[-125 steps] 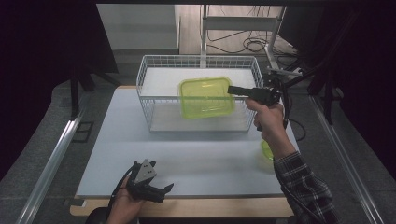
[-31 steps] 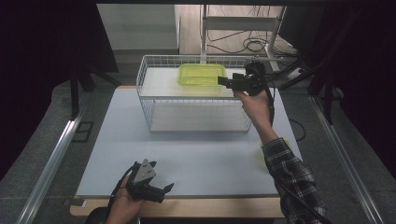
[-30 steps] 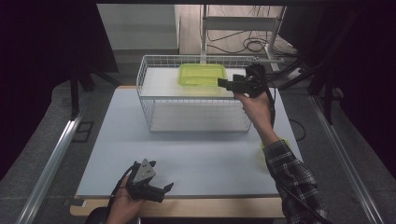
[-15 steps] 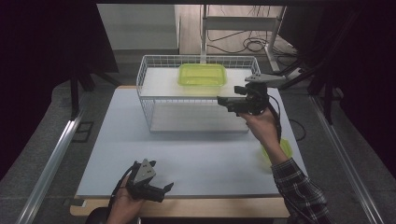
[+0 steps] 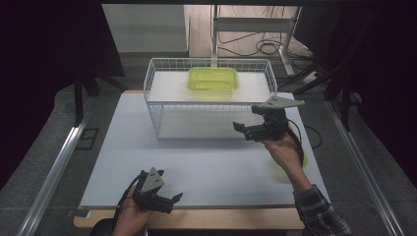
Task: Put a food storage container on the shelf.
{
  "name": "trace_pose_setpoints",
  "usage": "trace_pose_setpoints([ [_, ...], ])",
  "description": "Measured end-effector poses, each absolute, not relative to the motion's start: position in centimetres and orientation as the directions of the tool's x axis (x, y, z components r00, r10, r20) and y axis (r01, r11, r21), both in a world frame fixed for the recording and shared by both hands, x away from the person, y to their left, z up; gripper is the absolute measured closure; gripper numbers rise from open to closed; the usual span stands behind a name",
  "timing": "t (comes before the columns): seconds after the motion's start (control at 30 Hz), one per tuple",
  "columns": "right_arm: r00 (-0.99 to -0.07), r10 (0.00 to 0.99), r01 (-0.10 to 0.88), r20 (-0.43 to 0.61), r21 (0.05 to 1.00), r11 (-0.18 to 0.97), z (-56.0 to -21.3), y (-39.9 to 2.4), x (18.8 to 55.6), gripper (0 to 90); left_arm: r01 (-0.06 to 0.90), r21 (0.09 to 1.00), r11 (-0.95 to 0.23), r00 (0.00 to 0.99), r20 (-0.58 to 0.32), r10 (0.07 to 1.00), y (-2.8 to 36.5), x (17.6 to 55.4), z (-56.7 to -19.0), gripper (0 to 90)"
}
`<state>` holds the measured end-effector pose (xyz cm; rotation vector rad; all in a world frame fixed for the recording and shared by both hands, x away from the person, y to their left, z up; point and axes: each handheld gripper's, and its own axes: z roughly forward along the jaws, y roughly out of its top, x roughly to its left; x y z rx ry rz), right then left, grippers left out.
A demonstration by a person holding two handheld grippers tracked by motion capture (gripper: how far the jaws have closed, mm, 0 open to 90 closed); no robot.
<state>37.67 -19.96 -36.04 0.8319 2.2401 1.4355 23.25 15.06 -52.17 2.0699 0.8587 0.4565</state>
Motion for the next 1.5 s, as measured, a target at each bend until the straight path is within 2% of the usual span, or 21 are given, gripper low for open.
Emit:
trace_pose_setpoints([
  [0.4,-0.783,0.622,0.229,-0.013,0.923,0.308,-38.7,-22.0,34.9,6.9,0.416,0.805,-0.423,0.697,0.016,0.717,15.1,23.2,-52.2,2.1],
  [0.53,-0.789,0.615,0.249,-0.02,0.904,0.348,-40.0,-22.5,33.9,5.7,0.413,0.804,-0.428,0.698,0.022,0.715,15.1,23.2,-52.1,2.1],
  [0.9,-0.785,0.619,0.319,0.029,0.876,0.363,-42.9,-23.2,31.8,6.2,0.418,0.804,-0.423,0.694,0.018,0.719,15.2,23.0,-52.1,2.1],
  [1.5,-0.785,0.618,0.375,0.035,0.821,0.43,-47.7,-23.4,29.5,6.2,0.412,0.799,-0.437,0.697,0.033,0.717,15.0,23.0,-52.1,1.8],
])
